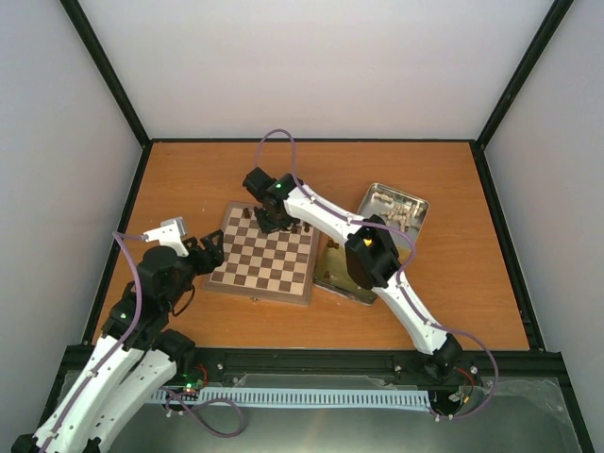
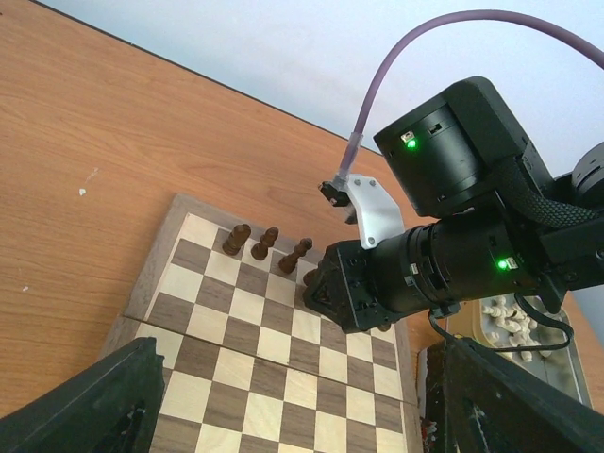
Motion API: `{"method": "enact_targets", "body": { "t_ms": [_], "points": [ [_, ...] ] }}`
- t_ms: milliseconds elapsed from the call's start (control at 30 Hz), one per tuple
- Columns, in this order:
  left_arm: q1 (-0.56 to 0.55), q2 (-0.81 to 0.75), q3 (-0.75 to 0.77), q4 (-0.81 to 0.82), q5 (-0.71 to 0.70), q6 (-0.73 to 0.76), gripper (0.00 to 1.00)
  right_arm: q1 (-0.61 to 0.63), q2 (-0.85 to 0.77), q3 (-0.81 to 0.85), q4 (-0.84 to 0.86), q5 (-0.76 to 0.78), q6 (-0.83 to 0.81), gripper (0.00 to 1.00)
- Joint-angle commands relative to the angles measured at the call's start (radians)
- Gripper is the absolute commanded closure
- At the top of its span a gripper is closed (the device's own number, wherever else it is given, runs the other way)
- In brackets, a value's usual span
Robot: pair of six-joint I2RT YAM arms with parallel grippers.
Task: Set up the chess pieces on the board
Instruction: Place the chess piece on the chessboard.
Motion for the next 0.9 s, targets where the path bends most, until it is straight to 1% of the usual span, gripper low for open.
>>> {"method": "enact_targets", "body": {
  "t_ms": [0,367,600,733,867],
  "points": [
    [0.004,0.007,0.013,0.002,-0.01,0.01,0.18,-0.007,0.022,0.031,0.009,0.013,-0.01,0.86],
    [0.004,0.031,0.013,0.006,-0.013,0.013,0.18,-0.016,0.025,0.048,0.014,-0.021,-0.009,0.79],
    [0.005,0.03,0.014,0.005,-0.02,0.013,0.18,-0.019,-0.01,0.06,0.014,-0.042,-0.005,0.75],
    [0.004,0.026,0.024,-0.01,-0.029,0.013,0.18,-0.023,-0.071,0.058,0.045,-0.129,-0.014,0.73],
    [0.005,0.025,0.025,-0.008,-0.014,0.02,0.18,-0.023,-0.176,-0.02,0.092,-0.111,-0.005,0.71]
  ]
}}
